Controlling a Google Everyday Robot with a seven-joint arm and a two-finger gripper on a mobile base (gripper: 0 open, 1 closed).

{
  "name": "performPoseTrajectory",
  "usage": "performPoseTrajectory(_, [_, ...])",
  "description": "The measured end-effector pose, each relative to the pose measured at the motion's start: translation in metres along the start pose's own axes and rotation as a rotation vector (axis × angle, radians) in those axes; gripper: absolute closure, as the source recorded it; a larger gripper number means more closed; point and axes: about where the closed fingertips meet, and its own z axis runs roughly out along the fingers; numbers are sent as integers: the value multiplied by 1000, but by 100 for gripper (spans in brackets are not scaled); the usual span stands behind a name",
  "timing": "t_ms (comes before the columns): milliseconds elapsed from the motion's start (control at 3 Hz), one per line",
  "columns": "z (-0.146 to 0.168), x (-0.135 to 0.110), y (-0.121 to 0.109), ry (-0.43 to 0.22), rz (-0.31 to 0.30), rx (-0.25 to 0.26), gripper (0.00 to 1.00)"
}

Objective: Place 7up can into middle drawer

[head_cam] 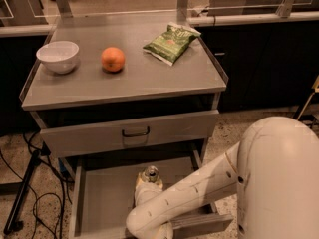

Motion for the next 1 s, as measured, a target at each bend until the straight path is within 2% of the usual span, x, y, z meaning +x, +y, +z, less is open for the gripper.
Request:
performPoseTrajectory(333, [20,34,0,-11,9,60,100])
performPoseTrajectory(1000, [24,51,-4,9,8,87,100])
